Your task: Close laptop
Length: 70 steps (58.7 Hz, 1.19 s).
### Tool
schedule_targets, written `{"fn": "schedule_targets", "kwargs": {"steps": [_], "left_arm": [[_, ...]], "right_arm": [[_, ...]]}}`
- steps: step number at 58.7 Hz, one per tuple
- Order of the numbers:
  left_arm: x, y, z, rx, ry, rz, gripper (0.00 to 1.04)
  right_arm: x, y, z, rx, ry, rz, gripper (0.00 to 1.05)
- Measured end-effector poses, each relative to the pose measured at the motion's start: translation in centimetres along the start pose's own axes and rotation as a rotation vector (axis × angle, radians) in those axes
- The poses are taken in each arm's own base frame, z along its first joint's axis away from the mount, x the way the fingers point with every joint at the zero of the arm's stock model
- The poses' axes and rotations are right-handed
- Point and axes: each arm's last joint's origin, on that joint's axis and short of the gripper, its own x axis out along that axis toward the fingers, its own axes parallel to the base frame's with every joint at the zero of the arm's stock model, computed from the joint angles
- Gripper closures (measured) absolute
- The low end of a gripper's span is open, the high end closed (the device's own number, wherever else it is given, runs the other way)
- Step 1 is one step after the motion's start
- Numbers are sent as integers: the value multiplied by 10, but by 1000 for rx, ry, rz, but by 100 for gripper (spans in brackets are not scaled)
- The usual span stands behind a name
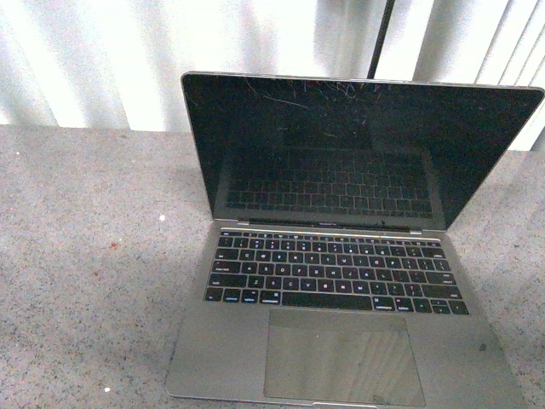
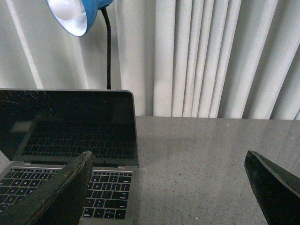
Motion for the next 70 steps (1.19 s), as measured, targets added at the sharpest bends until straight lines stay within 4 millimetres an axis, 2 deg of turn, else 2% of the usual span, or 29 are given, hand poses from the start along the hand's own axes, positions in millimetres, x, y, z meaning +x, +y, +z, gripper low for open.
{"fn": "schedule_targets", "kwargs": {"steps": [27,34,41,47,51,57,63,70], "left_arm": [[0,0,0,0,0,1,7],[8,-3,-1,-166,223,151,7],[35,-16,22,-218,180,-15,7],[68,-28,53,-149,69,-143,7],[99,-40,73,-90,26,-205,7],[141,-64,84,6,52,-276,7],[177,-89,94,105,57,-310,7],[207,-111,105,188,59,-323,7]], "right_arm": [[0,0,0,0,0,0,7],[5,-2,5,182,375,-42,7],[26,-7,22,189,381,-7,7],[52,-11,46,22,274,56,7],[71,-13,61,-119,224,89,7],[105,-16,75,-268,218,156,7],[140,-17,85,-342,255,211,7],[175,-17,97,-411,273,222,7]]}}
